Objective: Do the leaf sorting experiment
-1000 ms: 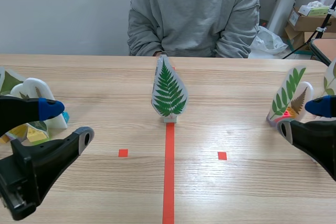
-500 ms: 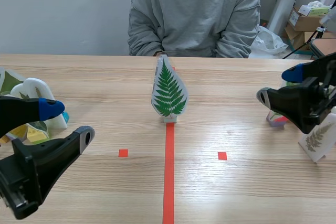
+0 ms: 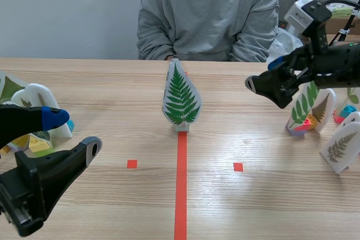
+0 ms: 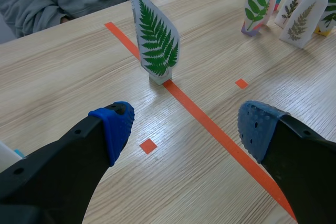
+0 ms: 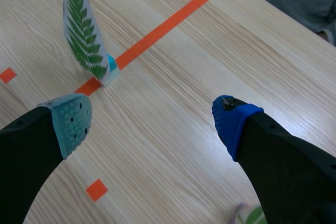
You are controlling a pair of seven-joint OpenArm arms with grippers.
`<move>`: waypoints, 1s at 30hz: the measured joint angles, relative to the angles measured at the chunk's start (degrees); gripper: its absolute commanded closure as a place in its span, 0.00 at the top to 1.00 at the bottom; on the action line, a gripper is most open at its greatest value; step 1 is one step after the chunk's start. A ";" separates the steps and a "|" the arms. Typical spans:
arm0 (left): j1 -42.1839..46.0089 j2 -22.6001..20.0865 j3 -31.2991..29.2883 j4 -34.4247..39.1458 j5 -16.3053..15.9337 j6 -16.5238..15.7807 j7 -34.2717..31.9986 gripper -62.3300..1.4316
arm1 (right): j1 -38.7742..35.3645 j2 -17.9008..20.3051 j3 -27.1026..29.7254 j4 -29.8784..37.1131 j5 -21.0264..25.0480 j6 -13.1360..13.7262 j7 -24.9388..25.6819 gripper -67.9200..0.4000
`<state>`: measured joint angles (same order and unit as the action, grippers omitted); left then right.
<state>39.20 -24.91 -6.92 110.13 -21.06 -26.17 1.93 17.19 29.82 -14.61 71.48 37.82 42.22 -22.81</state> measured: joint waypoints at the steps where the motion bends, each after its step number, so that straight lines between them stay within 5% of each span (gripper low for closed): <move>1: 0.00 0.02 0.00 0.00 0.00 0.00 -0.02 0.71 | 1.55 -0.57 -1.38 -1.25 -0.37 0.04 0.04 0.69; 12: 0.00 0.00 0.00 0.00 0.00 0.00 0.00 0.71 | 12.50 -10.21 -15.34 -15.47 -10.49 -3.67 5.25 0.69; 30: 0.66 0.94 0.00 0.00 0.00 0.02 0.00 0.71 | 15.30 -22.82 -15.82 -29.97 -17.09 -5.88 11.02 0.69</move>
<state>39.86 -23.97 -6.92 110.13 -21.06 -26.15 1.93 32.49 7.01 -30.44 41.52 20.73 36.34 -11.79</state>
